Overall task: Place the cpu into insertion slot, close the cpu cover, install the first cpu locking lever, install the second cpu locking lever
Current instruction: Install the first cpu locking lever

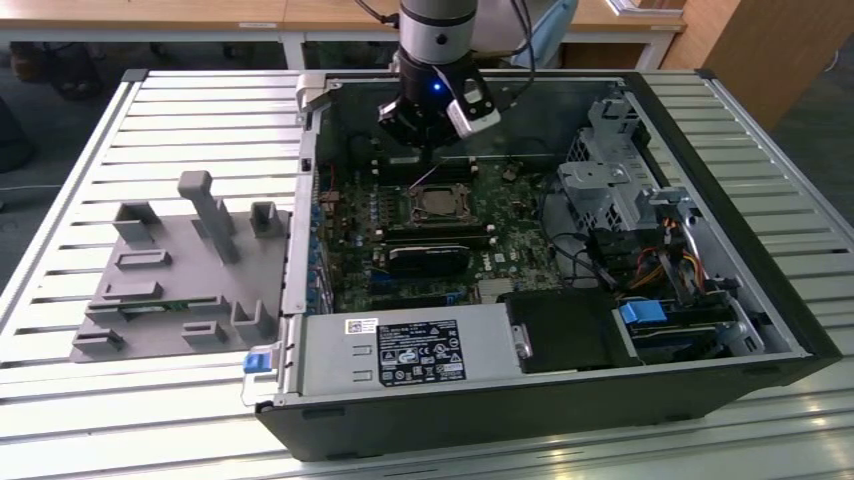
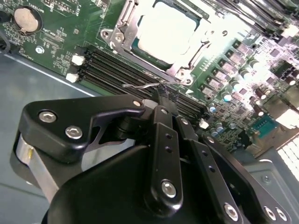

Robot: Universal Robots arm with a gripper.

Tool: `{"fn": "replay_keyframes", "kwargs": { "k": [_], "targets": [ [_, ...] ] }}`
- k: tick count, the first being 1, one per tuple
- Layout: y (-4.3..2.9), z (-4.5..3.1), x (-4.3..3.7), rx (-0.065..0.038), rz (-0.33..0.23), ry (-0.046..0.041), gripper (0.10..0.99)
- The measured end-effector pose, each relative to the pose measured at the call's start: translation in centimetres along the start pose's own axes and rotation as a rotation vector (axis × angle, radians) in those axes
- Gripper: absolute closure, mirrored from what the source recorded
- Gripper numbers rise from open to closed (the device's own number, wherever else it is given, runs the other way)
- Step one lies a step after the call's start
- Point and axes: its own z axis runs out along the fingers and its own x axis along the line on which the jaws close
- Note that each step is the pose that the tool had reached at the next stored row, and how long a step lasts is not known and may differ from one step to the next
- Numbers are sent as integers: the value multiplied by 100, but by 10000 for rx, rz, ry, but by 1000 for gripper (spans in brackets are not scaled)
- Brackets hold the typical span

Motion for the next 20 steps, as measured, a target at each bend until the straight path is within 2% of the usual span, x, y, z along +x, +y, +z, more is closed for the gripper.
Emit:
{"fn": "replay_keyframes", "kwargs": {
  "k": [13, 20],
  "targets": [
    [51, 69, -117, -1, -1, -1, 980],
    [53, 110, -176, 1, 0, 0, 980]
  ]
}}
